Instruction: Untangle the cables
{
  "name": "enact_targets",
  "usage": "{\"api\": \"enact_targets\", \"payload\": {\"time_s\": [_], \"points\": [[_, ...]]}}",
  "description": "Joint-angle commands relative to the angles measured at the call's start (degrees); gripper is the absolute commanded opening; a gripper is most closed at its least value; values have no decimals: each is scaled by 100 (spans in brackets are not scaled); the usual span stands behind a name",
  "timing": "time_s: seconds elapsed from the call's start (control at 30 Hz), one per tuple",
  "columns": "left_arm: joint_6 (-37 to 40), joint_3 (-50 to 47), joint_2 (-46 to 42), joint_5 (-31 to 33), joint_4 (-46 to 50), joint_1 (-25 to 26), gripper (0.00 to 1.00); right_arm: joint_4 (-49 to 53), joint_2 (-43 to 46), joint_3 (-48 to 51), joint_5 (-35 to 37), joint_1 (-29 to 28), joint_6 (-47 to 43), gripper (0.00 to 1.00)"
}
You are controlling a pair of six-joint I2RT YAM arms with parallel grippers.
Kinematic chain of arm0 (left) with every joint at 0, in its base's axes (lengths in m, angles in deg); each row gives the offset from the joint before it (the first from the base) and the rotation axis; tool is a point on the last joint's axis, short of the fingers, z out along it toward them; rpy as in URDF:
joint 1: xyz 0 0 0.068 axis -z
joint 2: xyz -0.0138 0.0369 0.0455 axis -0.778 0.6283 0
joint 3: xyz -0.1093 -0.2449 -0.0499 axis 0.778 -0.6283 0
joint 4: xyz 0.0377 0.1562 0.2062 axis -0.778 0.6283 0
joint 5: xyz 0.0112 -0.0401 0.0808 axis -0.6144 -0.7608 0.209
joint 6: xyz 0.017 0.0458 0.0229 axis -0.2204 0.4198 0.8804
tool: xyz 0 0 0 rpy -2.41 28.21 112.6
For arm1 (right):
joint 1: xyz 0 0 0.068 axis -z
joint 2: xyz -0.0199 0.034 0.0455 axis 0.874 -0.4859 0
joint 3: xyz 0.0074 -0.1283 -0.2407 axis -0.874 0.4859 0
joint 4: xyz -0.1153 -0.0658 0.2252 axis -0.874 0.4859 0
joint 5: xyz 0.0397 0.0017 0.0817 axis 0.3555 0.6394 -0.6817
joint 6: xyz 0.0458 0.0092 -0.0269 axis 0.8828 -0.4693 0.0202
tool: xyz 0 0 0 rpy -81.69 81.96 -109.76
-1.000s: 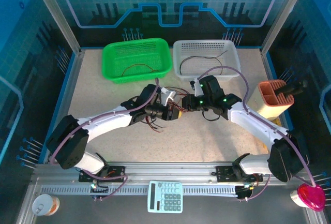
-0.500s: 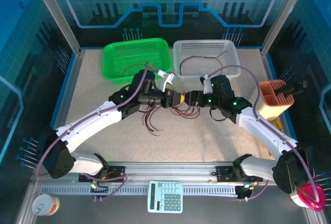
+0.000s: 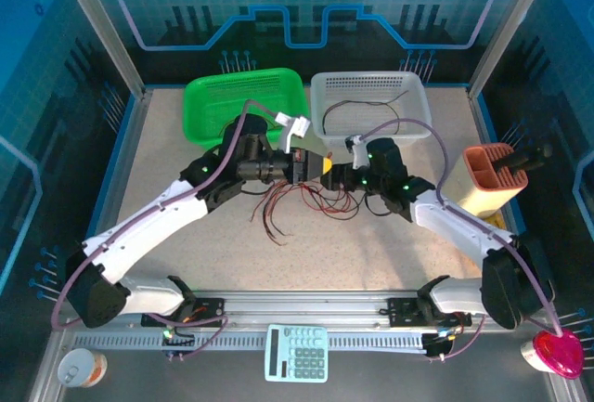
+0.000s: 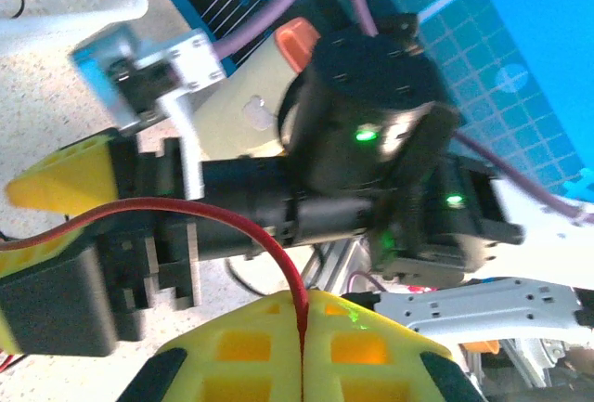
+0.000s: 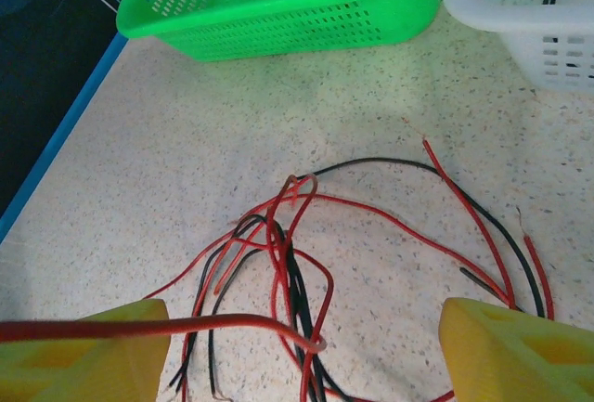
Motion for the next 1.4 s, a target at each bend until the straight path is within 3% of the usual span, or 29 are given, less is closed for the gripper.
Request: {"api": "enact_targets", "payload": {"time_s": [0.0, 0.23, 0.43, 0.67, 0.77, 1.03, 1.37], "points": [[-170, 344, -286, -166, -84, 33, 0, -674, -307, 95, 137, -111, 176, 75], [-267, 633, -399, -76, -88, 31, 0, -1161, -1036, 148, 430, -300, 482, 65], [-330, 970, -473, 34, -95, 26, 0, -1238, -1473, 214, 639, -348, 613, 43], [-201, 1517, -487, 316, 46, 22, 0, -1349, -1774, 388, 674, -373, 693, 39], [34, 1872, -457, 469, 239, 2, 0, -1378, -1822, 449, 675, -376, 738, 41], [629, 2838, -222, 890, 797, -273, 0, -1230, -1662, 435, 641, -381, 749, 60], [523, 2860, -7, 929, 667, -1684, 0, -565, -858, 59, 405, -406, 594, 75]]}}
